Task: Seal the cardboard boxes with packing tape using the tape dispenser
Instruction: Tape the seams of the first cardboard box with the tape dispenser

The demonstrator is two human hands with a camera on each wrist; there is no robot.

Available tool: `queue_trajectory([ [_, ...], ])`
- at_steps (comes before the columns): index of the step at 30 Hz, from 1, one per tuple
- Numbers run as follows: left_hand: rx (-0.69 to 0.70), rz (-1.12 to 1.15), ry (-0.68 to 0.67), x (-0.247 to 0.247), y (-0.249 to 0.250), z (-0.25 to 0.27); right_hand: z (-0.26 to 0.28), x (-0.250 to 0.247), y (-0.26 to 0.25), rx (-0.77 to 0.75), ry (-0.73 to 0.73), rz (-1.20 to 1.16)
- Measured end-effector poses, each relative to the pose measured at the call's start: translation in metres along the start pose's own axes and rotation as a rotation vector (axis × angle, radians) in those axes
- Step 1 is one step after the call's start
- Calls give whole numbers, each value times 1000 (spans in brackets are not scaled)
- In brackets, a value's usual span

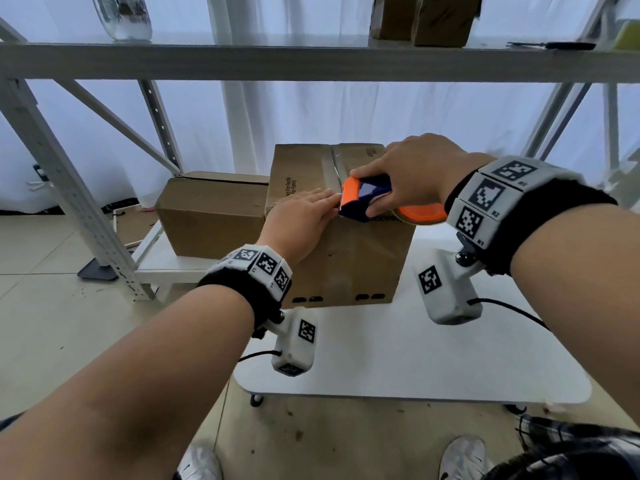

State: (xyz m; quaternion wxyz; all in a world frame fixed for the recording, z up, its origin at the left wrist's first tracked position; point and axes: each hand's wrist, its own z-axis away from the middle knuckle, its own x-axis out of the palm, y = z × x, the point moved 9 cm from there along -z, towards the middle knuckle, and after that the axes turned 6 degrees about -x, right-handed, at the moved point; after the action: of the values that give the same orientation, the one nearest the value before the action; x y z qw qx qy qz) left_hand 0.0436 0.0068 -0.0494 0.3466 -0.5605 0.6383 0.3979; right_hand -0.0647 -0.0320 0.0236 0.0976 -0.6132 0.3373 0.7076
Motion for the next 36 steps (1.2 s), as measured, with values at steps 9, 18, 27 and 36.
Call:
queue_trajectory([
  [9,6,-10,77,0,-35,2,-18,-9,-22,-33,1,-11],
  [18,-82,14,97,-2,-41,4,19,3,18,80,-17,29],
  [27,-83,-94,-39,1,-43,11,22,12,23,107,-29,33],
  [36,35,-30,-63,19,34,-3,21,16,24,118,-45,1],
])
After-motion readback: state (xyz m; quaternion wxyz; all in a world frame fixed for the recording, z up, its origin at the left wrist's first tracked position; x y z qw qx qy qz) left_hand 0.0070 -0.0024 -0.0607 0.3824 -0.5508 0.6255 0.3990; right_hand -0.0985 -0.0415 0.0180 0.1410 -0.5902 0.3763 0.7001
